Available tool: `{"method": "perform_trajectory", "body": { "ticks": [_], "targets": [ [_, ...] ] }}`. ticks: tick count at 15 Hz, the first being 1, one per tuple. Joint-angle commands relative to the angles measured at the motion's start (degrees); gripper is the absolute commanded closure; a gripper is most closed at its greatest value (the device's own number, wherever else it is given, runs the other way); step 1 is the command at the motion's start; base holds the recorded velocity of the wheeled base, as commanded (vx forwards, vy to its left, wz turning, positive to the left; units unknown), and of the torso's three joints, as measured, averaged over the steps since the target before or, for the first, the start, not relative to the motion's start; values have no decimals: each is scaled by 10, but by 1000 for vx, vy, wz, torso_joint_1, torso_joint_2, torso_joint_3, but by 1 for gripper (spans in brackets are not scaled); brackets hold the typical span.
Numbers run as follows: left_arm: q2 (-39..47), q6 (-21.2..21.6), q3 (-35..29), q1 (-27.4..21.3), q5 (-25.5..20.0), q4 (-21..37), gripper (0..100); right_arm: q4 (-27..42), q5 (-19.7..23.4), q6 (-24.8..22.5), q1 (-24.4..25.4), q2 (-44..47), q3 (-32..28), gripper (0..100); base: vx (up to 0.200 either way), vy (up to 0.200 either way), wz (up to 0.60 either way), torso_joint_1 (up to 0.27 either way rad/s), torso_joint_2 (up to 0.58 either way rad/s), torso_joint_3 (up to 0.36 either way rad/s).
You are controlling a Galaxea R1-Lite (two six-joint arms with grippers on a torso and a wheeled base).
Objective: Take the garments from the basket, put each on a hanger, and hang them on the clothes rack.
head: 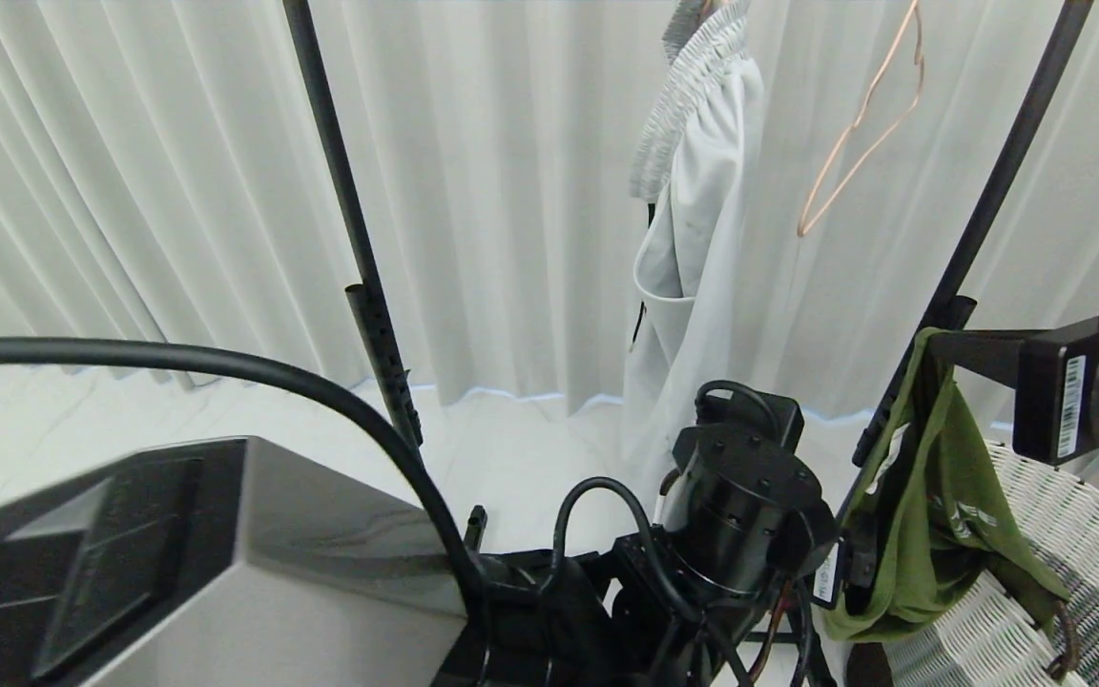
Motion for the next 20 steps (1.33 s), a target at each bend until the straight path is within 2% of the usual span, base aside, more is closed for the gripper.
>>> {"method": "perform_trajectory", "body": {
  "ticks": [1,6,11,12,15,17,20],
  "targets": [
    [47,4,-15,3,1,0,0,0,0,3,0,1,0,100,0,0,0,0,0,0],
    [99,15,-35,25,1,-1,0,4,0,3,32,-14,1,100,0,0,0,0,0,0],
    [109,21,-38,30,-7,-1,0,3,0,1,34,-15,0,100,0,0,0,0,0,0],
    [110,25,-38,30,-7,-1,100,4,0,1,34,-15,1,100,0,0,0,0,0,0],
    [107,32,-35,28,-4,-2,100,4,-1,2,33,-15,2,100,0,0,0,0,0,0],
    [73,64,5,30,30,-2,100,-2,-4,1,29,-16,39,100,0,0,0,0,0,0],
    [-25,67,60,52,85,0,100,-29,-4,-2,23,-13,58,100,0,0,0,0,0,0]
  ]
}}
